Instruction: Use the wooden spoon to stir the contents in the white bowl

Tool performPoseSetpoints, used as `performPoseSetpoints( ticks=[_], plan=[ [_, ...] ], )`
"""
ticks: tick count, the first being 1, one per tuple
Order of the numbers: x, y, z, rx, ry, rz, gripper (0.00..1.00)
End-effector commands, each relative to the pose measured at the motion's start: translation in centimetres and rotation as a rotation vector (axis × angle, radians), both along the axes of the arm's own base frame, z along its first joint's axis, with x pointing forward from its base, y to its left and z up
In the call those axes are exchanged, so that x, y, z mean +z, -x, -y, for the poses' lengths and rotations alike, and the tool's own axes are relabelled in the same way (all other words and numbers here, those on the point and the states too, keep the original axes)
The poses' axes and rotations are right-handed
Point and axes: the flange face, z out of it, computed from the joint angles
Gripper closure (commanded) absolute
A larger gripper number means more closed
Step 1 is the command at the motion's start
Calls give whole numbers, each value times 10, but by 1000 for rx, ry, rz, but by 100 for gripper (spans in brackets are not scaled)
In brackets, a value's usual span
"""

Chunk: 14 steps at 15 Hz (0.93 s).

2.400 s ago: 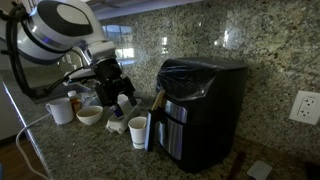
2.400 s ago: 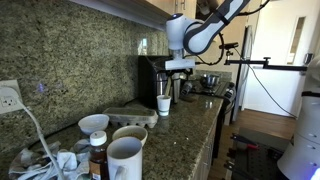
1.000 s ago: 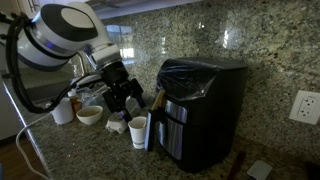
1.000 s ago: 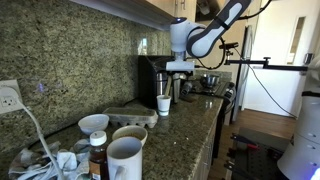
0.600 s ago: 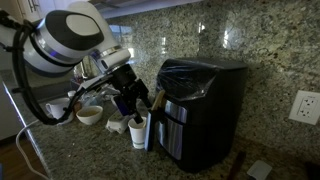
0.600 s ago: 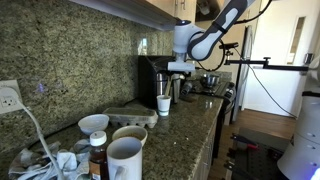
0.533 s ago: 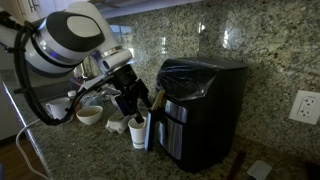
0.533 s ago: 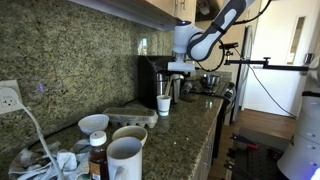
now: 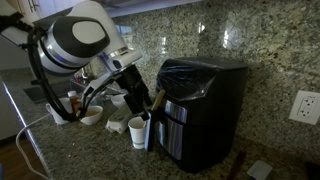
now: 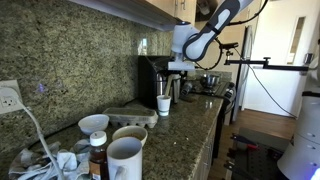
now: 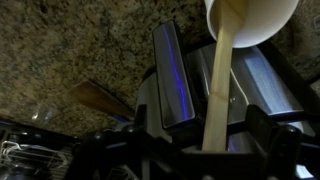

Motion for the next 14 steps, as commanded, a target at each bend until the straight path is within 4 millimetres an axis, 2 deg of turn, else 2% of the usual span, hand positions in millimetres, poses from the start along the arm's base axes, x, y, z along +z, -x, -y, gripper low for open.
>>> performPoseSetpoints(
  ticks=[1, 11, 14],
  plan=[
    [2, -1, 2, 13, 0, -5, 0],
    [0, -1, 1, 18, 1, -10, 0],
    [5, 0, 2, 23, 14, -27, 0]
  ],
)
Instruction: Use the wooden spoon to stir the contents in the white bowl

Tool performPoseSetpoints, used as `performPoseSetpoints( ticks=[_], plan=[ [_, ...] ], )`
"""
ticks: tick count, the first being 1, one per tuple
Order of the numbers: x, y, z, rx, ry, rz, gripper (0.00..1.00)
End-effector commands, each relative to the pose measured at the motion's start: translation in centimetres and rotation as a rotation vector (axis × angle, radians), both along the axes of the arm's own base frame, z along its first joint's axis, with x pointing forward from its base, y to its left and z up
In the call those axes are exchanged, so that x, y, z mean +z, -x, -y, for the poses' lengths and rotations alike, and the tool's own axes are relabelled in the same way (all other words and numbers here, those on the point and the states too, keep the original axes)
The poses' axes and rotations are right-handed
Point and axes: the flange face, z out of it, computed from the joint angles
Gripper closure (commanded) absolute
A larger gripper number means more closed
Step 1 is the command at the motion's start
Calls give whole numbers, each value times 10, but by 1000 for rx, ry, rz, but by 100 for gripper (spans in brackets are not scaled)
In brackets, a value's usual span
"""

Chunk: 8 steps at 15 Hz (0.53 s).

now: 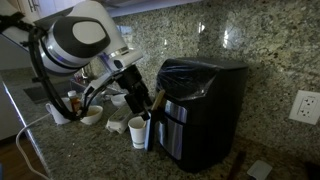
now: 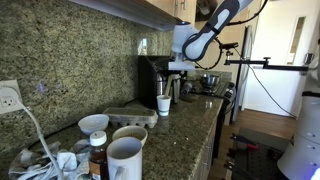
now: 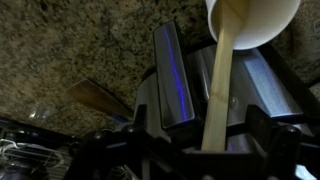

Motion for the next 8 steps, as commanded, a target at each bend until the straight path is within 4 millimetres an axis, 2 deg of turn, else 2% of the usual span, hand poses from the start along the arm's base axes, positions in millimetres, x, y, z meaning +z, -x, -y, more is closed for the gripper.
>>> performPoseSetpoints(
  ticks=[1, 8],
  plan=[
    [6, 1, 1, 9, 10, -22, 0],
    [7, 5, 10, 118, -62, -42, 0]
  ],
)
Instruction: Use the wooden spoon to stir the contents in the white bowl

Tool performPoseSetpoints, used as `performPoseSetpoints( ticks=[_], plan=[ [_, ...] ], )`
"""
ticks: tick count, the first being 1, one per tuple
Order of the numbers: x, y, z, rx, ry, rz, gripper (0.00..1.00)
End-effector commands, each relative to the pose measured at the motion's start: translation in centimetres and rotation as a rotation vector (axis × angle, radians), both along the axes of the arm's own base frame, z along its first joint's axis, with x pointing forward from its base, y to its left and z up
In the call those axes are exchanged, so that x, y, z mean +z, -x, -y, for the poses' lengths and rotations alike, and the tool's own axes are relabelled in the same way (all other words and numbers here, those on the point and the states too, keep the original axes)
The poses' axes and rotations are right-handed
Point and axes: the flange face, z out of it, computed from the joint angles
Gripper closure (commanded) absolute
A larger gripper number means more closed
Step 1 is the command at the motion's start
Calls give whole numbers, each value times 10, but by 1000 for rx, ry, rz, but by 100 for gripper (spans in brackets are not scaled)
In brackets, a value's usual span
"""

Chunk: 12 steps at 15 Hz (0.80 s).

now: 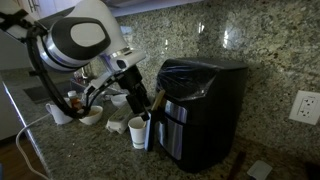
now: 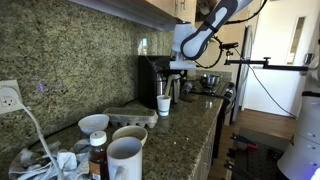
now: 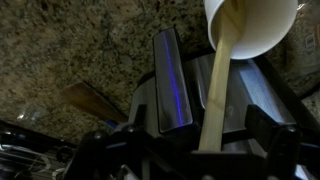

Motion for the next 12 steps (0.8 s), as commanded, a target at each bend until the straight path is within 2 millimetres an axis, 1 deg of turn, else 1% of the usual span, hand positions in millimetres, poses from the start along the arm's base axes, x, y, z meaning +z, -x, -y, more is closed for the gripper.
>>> performPoseSetpoints(
  ticks=[1, 8, 12],
  plan=[
    [7, 5, 10, 67, -49, -12, 0],
    [17, 9, 39, 229, -118, -45, 0],
    [26, 4, 42, 343, -126, -74, 0]
  ],
)
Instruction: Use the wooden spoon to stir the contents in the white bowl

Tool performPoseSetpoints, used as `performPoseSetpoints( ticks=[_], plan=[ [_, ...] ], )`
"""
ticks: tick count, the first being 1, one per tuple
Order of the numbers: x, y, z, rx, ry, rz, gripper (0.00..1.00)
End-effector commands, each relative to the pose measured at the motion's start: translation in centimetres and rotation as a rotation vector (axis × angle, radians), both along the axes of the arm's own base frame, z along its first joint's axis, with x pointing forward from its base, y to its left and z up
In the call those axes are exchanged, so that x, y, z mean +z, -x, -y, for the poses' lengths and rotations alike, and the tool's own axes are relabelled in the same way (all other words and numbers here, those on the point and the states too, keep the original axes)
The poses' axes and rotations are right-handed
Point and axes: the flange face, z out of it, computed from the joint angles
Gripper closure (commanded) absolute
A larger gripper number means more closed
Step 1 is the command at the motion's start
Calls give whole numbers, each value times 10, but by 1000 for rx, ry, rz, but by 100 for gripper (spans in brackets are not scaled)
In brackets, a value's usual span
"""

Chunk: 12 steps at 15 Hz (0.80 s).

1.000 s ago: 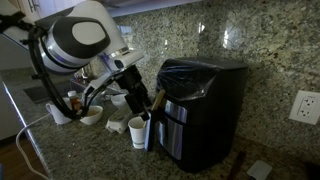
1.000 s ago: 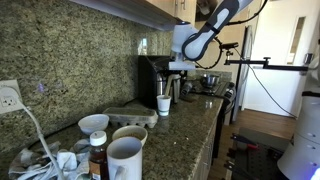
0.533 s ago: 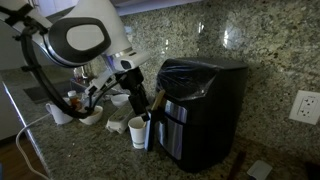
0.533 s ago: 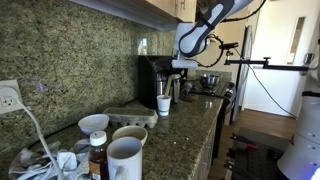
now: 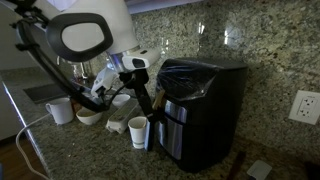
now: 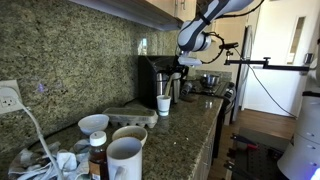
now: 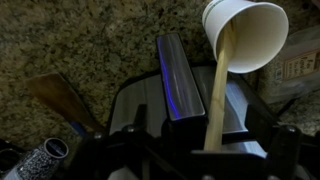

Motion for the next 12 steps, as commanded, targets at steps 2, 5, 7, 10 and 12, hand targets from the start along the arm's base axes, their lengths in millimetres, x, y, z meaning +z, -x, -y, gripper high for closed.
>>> performPoseSetpoints(
  ticks=[2, 5, 7, 10, 12],
  plan=[
    [18, -5, 0, 134, -7, -41, 0],
    [23, -8, 2, 201, 22, -44, 0],
    [24, -8, 6, 228, 30, -43, 0],
    [23, -6, 11, 264, 32, -32, 0],
    [22, -4, 15, 282, 27, -24, 0]
  ],
)
